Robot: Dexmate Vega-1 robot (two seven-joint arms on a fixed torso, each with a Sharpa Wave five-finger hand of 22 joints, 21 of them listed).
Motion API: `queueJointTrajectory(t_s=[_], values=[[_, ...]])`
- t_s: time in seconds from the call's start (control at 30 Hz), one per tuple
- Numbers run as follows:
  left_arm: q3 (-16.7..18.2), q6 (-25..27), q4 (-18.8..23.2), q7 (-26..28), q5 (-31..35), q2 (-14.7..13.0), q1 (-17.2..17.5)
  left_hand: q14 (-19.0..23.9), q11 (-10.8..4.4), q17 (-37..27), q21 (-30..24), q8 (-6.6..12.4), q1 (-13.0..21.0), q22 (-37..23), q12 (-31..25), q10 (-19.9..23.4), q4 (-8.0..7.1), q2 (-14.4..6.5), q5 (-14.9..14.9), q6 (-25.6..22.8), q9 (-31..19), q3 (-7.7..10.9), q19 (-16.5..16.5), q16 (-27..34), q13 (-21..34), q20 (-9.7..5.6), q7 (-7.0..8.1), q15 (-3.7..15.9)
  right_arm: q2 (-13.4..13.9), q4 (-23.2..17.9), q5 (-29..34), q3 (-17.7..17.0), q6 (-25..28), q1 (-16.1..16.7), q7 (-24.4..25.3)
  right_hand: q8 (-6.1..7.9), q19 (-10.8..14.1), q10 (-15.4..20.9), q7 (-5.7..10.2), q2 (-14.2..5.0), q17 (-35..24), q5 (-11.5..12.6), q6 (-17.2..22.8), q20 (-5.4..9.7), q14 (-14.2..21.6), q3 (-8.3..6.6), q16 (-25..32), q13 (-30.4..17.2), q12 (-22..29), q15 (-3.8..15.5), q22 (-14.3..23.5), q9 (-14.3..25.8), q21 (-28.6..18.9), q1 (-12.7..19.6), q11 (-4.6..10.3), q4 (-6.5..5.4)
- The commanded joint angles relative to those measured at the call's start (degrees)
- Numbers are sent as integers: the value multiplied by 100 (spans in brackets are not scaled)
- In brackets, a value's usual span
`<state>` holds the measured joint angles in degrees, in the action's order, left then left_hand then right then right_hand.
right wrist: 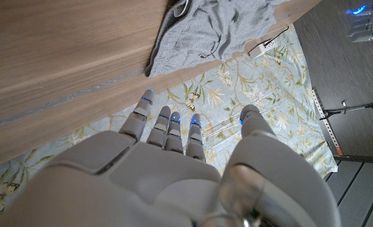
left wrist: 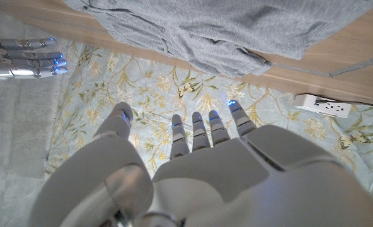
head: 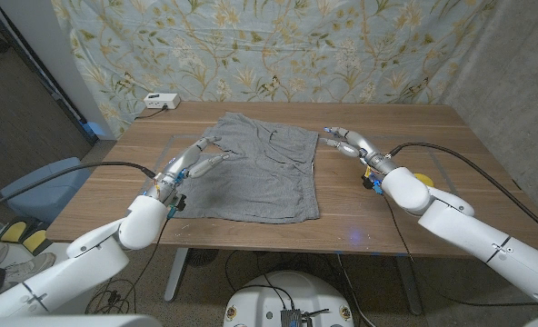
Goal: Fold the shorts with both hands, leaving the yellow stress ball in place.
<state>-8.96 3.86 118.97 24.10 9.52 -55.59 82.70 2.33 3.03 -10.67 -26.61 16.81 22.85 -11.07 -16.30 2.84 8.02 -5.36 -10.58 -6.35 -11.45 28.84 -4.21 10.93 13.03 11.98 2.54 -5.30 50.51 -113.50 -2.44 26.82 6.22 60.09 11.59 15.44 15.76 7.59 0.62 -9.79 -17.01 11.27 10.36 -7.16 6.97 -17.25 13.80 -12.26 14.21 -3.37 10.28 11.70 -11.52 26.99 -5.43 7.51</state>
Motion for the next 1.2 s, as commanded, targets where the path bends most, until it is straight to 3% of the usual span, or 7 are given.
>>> queueJointTrajectory(t_s=[0.03, 0.4, 0.9, 1.2], values=[[760, 382, 632, 16, 435, -80, 1157, -51, -28, 7, 40, -32, 19, -18, 18, 5, 22, -6, 5, -47, 6, 17, -44, -6, 11, 29, -28, -38, 219, -504, 432, 114, 345, 194, -182, -12, 32, 63, -7, -24, -10, 45, 71, 40, 70, -63, 21, -2, 25, 7, 6, 1, -18, 46, -20, 6], [1403, 616, 981, -213, 936, 287, 2040, -97, -33, 9, 65, -81, 38, -19, 42, -10, 35, -18, 6, -33, 18, 19, -65, -9, -4, 29, -31, -21, 365, -861, 793, 229, 565, 395, -253, -31, 45, 93, -10, -32, 0, 47, 101, 61, 90, -99, 26, 1, 25, 20, 5, -10, -24, 86, -7, 15], [1775, 775, 1182, -690, 1565, 774, 2538, -112, -71, 12, 83, -136, 74, -19, 47, 34, 58, -30, 7, -32, 29, 23, -53, 4, -21, 24, -15, 5, 434, -1198, 1199, 421, 866, 628, -347, -63, 50, 125, -14, -25, 19, 48, 133, 88, 94, -146, 21, 4, 20, 44, 4, -22, -25, 148, -4, 33], [1830, 1029, 1275, -993, 1915, 937, 2646, -111, -92, 13, 98, -185, 109, -16, 51, 87, 87, -5, 11, -57, 38, 14, -24, 18, -37, 6, 8, 34, 408, -1254, 1427, 587, 1022, 705, -401, -87, 44, 135, -8, -25, 32, 49, 138, 126, 91, -178, 15, 6, 14, 60, 3, -28, -22, 193, 3, 49]])
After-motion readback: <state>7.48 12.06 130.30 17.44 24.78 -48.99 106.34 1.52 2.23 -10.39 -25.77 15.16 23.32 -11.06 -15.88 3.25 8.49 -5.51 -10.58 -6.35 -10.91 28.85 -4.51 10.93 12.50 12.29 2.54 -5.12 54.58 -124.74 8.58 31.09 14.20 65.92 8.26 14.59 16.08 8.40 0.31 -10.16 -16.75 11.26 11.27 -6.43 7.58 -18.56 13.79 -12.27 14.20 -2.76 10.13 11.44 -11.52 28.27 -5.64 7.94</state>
